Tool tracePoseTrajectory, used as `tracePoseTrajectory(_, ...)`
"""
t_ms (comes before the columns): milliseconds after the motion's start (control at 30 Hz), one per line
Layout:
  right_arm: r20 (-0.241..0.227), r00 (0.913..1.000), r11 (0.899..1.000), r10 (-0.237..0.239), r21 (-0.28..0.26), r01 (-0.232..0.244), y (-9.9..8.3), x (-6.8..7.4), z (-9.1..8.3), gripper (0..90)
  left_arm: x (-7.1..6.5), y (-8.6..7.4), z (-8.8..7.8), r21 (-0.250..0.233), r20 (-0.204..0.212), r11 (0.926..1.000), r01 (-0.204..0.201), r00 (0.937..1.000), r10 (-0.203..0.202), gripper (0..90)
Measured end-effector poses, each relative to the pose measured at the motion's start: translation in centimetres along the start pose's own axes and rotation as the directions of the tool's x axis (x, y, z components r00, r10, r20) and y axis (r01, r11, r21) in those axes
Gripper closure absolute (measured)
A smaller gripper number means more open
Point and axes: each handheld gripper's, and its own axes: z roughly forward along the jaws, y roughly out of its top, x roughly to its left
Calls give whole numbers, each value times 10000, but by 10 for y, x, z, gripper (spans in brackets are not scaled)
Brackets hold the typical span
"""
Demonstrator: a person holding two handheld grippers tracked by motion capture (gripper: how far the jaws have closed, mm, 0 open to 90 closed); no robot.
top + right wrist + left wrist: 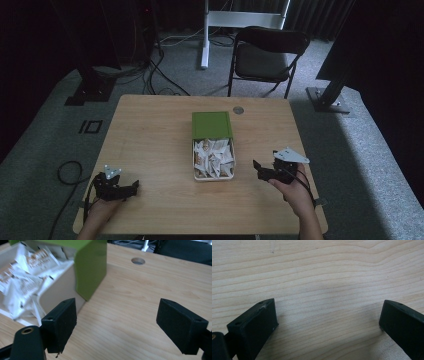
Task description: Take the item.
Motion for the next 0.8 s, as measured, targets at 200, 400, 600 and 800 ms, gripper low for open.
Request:
tracePoseTrajectory(200,-184,9991,9992,-383,-137,381,13,8,3,194,0,0,0,3,2,10000,0,10000,0,23)
tracePoseTrajectory(400,-488,9969,9980,-611,-199,602,25,17,7,195,0,0,0,4,3,10000,3,10000,-3,23)
tracePoseTrajectory(600,-802,9946,9973,-662,-373,634,35,26,10,196,0,0,0,3,1,10000,1,10000,-1,23)
tracePoseTrajectory(800,-1173,9892,9954,-875,-490,822,42,40,17,202,0,0,0,-12,2,10000,19,10000,-19,23)
